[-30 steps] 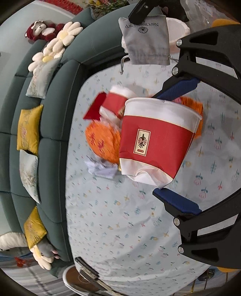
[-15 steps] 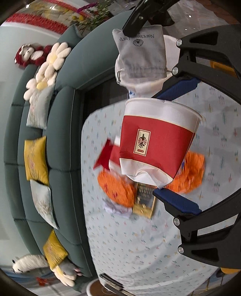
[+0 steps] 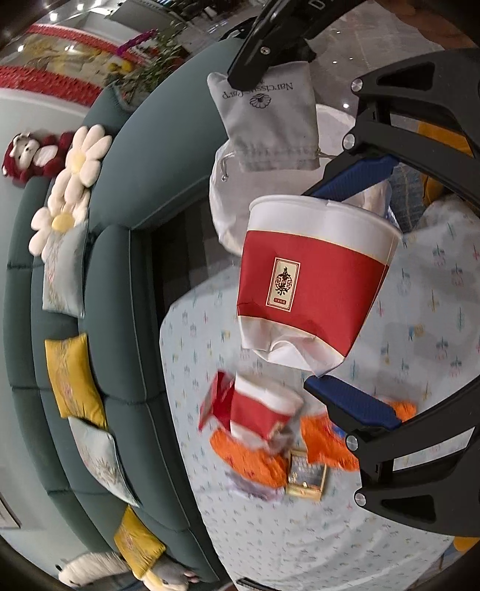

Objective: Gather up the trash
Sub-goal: 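Carry the cup and pouch over the bin and release both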

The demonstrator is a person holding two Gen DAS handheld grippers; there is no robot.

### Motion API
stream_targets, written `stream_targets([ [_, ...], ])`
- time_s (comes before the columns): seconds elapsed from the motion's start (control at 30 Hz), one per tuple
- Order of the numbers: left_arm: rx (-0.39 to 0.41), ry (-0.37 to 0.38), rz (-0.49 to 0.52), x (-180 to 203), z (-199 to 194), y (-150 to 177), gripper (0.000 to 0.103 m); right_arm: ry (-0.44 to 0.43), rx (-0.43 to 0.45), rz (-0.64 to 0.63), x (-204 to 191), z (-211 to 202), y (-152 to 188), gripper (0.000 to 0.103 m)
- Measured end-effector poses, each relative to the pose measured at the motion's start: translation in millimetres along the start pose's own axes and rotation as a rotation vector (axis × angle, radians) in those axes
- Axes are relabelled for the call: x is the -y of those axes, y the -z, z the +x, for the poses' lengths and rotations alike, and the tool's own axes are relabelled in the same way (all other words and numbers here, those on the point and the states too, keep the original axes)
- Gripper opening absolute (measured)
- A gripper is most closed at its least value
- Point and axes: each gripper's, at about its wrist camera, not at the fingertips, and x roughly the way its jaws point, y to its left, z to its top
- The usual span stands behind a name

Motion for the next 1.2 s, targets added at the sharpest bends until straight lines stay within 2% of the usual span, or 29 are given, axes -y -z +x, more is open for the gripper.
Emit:
stream_targets([
  [0.23,-0.022,0.030,0.053,33,19,-4,0.087,0.031,-0.022,0.022,27,16,0,0.005],
  [0.53,-0.050,0.051,0.087,55,40,-9,0.087,0.049,-0.042,0.048,48,33,-2,0.006],
  [0.63,-0.051,0.063,0.086,58,43,-10,0.088,0.061,-0.038,0.050,49,34,-2,0.010],
  [0.77,-0.060,0.071,0.053,59,46,-12,0.091,0.075,-0.029,0.061,52,33,-4,0.030],
  [0.8,-0.059,0.071,0.050,59,47,-12,0.091,0.075,-0.026,0.061,52,33,-4,0.032],
  [1.0,-0.046,0.066,0.053,56,42,-11,0.091,0.087,-0.012,0.057,51,26,-9,0.040],
  [1.2,-0.033,0.060,0.030,43,33,-11,0.091,0.087,-0.007,0.046,42,19,-9,0.043],
])
